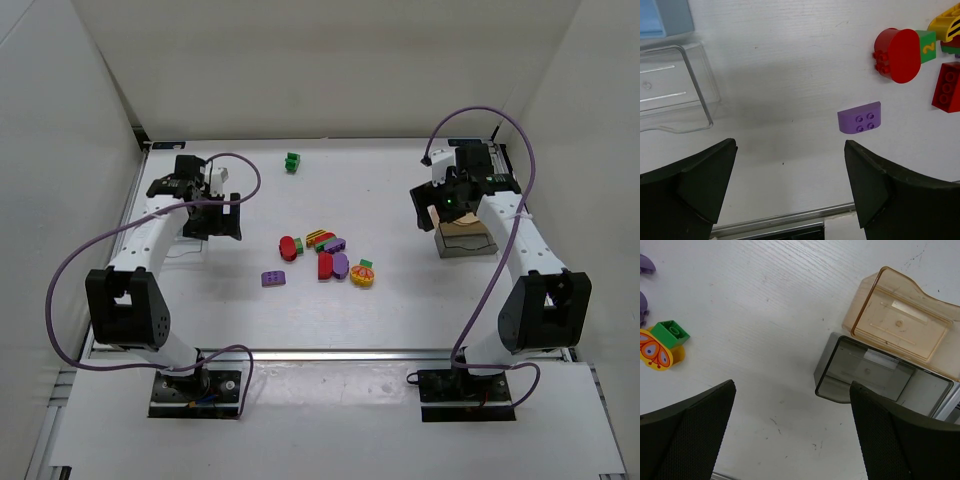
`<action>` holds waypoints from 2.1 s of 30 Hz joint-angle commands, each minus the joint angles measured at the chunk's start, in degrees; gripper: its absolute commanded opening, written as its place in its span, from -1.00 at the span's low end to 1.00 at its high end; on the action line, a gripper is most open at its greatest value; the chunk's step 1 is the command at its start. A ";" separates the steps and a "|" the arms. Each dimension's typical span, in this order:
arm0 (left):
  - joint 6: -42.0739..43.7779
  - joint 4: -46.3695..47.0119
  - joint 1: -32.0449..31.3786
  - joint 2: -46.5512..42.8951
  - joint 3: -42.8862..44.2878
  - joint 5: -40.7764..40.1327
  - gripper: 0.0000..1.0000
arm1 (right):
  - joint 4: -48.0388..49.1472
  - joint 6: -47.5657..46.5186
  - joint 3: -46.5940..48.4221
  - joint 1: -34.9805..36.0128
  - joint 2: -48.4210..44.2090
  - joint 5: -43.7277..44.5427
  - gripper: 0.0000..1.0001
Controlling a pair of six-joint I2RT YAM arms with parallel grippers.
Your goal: Sort the legos into containers by color
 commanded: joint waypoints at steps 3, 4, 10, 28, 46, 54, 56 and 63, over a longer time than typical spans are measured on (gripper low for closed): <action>3.15 0.02 -0.10 -3.03 0.63 4.92 0.99 | 0.03 0.80 2.35 -0.74 -0.63 -0.95 0.97; 3.87 0.01 -0.10 -3.21 0.54 6.07 0.99 | 0.20 2.20 2.26 -0.57 -0.89 0.35 0.98; 10.72 -1.74 -2.99 -5.84 0.98 12.41 0.99 | 1.26 4.15 2.00 -0.92 -0.98 2.30 0.98; 34.97 1.04 -26.02 -7.25 -9.19 12.23 0.82 | -4.01 -2.97 4.90 -1.10 -0.36 -6.93 0.84; 53.09 23.39 -27.34 -3.65 -22.22 8.71 0.82 | -7.53 -5.70 4.63 -1.10 -0.54 -7.81 0.88; 54.50 23.57 -27.08 0.56 -21.34 9.77 0.82 | -8.06 -6.40 4.99 -1.10 -0.10 -7.37 0.88; 54.50 23.39 -26.29 1.10 -21.34 9.86 0.82 | -8.23 -6.66 4.99 -1.10 -0.01 -7.28 0.88; 54.59 23.31 -23.04 3.99 -20.03 9.59 0.82 | -8.15 -6.93 4.81 -1.27 0.60 -7.19 0.89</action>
